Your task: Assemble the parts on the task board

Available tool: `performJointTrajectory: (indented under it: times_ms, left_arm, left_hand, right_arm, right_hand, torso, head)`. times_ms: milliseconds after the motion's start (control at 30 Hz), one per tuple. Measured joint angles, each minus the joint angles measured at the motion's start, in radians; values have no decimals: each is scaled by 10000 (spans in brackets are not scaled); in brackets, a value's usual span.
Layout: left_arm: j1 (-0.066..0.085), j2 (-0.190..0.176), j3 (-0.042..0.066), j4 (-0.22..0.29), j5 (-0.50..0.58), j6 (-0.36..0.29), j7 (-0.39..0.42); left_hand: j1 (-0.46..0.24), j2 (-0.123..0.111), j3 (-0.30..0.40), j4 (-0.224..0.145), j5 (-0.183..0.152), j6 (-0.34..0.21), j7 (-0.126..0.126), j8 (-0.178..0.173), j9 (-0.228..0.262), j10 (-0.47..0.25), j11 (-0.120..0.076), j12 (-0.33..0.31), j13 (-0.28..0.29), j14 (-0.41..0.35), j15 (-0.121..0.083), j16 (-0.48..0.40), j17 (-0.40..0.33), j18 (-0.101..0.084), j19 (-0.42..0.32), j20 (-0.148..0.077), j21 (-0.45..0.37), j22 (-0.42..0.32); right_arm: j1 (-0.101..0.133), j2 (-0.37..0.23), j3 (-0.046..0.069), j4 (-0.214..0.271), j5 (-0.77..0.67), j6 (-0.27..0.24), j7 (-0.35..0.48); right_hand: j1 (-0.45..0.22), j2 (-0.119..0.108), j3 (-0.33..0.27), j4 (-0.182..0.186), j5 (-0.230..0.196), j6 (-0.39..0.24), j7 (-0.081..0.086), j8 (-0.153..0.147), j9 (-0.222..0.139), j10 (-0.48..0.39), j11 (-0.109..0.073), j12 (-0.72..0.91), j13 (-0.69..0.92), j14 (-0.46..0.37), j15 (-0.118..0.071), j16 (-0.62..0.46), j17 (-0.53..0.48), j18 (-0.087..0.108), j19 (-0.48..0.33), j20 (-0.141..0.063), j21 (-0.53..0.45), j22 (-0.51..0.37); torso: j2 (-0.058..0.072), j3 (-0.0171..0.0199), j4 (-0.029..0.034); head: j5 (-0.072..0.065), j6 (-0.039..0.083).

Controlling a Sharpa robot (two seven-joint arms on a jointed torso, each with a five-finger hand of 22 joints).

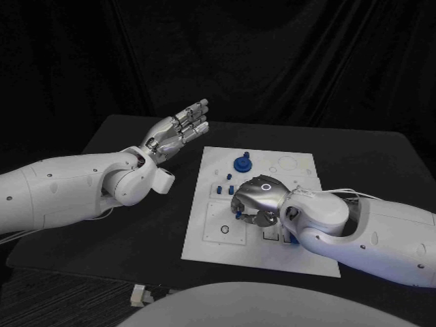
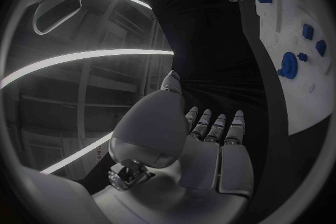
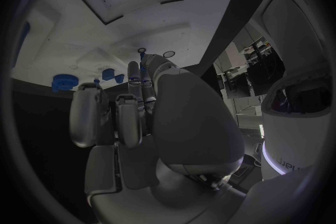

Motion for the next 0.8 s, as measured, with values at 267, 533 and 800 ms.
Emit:
performJointTrajectory:
  times_ms: [267, 533, 800]
  left_arm:
    - [-5, 8, 0, -9, 0, 28, -3]
    - [-10, 22, 0, -9, 1, 60, -8]
    - [-15, 40, 0, -17, 1, 87, -17]
  left_hand:
    - [90, -13, 0, 0, 0, 0, 0, 0, 0, 0, 0, 0, 0, -36, 36, 0, 0, 1, 37, 37, 0, 13]
    - [132, -51, 28, -28, 39, 0, 0, 0, -1, 0, 0, 0, 0, -1, 72, 0, 0, 0, 37, 37, 0, 35]
    - [166, -17, 28, -28, 39, 0, 0, 0, -1, 0, 0, 0, 0, 0, 72, 0, 7, 1, 37, 37, 0, 77]
  right_arm:
    - [-10, 5, 0, 0, -3, 86, -11]
    - [-25, 9, 4, 0, -5, 164, -29]
    - [-25, 0, 11, 14, -7, 238, -75]
  right_hand:
    - [1, 0, 27, -27, -40, -1, 0, -1, 0, 0, 0, 0, -11, 0, 0, 0, 0, 0, 1, 0, 0, -1]
    - [1, -1, 27, -27, -40, -3, -1, -11, 14, 0, 0, 0, -10, 0, 0, 1, 0, 0, 1, 1, -52, -1]
    - [5, -4, 26, -82, -40, -4, 0, -20, 22, 0, 0, 0, -28, 0, 0, -43, 0, 1, -65, 7, -117, -2]
  torso:
    - [4, 0, 0]
    - [1, 0, 0]
    - [1, 0, 0]
  head:
    - [-35, 0]
    - [-43, 1]
    - [-68, 1]
